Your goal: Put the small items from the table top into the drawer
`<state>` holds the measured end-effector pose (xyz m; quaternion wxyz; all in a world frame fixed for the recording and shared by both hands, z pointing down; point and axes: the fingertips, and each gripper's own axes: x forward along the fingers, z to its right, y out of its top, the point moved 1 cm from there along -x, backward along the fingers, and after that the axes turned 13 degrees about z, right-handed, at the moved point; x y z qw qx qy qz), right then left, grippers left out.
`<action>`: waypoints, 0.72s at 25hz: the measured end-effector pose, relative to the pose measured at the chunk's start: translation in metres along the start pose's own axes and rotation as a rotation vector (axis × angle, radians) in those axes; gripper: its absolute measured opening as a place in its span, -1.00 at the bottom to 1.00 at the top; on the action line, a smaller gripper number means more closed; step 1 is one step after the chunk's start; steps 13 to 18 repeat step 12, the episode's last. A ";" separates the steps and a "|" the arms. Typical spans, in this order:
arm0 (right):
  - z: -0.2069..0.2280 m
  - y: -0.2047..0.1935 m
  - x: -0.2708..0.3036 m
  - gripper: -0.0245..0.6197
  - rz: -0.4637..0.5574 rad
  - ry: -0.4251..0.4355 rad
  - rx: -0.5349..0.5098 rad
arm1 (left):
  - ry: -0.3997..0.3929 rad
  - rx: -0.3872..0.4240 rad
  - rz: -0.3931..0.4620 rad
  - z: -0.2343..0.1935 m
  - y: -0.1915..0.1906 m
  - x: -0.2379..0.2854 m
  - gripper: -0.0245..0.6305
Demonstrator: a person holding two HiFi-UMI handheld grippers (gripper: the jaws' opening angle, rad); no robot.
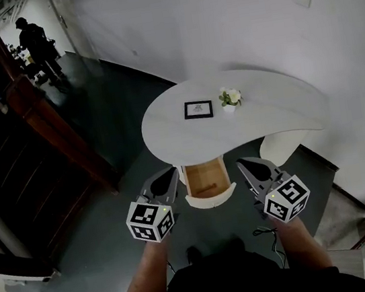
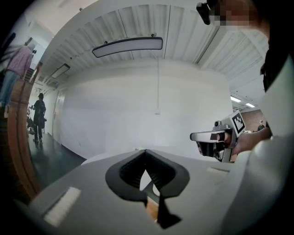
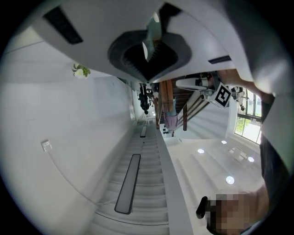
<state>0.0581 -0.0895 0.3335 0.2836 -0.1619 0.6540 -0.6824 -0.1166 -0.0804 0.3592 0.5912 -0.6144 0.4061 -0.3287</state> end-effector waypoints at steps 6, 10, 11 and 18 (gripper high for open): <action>0.004 -0.008 -0.002 -0.89 -0.016 -0.017 0.010 | -0.047 -0.018 0.047 0.005 0.003 0.000 -0.89; 0.002 -0.009 0.002 -0.89 -0.013 -0.017 0.011 | -0.036 -0.012 0.014 0.001 0.000 0.000 -0.89; 0.002 -0.008 0.003 -0.89 -0.011 -0.016 0.012 | -0.033 -0.014 0.010 0.000 0.000 0.000 -0.89; 0.001 -0.008 0.004 -0.89 -0.010 -0.015 0.013 | -0.030 -0.015 0.006 -0.001 -0.001 0.000 -0.89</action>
